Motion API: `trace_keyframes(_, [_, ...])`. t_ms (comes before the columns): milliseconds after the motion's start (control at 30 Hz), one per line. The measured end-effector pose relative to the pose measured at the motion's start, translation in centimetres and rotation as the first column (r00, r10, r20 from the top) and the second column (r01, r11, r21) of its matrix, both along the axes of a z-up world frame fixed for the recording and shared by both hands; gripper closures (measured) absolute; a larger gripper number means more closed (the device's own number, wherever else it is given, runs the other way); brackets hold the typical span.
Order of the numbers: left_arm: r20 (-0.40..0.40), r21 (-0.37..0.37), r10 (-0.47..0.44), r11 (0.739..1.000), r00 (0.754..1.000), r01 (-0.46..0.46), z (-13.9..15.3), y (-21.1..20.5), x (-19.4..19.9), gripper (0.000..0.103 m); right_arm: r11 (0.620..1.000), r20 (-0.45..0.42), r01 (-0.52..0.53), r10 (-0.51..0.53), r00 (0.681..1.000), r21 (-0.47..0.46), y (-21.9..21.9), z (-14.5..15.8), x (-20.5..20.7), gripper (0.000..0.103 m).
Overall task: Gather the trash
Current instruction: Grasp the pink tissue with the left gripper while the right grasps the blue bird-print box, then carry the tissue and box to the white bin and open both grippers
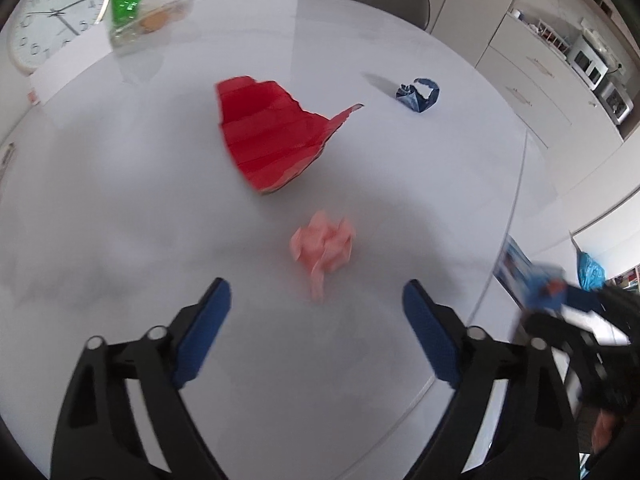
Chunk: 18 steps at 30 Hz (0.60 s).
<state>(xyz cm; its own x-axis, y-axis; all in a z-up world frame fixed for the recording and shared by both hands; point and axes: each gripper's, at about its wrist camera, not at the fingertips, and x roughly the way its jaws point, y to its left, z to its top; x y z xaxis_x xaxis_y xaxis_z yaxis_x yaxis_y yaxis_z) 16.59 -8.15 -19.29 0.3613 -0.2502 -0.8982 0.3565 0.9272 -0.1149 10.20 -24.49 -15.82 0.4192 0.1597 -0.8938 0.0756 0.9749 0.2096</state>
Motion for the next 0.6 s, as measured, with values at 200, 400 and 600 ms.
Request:
trace_keyframes(200, [-0.040, -0.004, -0.011, 1.000, 0.999, 0.011, -2.1, -1.5, 2.7, 0.047, 0.998, -0.020, 0.057, -0.057, 0.998, 0.006, -1.5, -0.7, -1.0, 0.049])
trace_keyframes(400, [-0.062, -0.031, -0.001, 1.000, 0.998, -0.001, -2.5, -1.3, 2.7, 0.065, 0.997, -0.013, 0.072, -0.072, 0.997, 0.005, -1.8, -0.5, -1.2, 0.049])
trace_keyframes(600, [-0.036, -0.030, -0.011, 0.999, 0.999, 0.010, -0.2, -0.4, 0.1, 0.065, 0.998, 0.020, 0.066, -0.066, 0.998, 0.010, -1.3, 0.7, -2.0, 0.049])
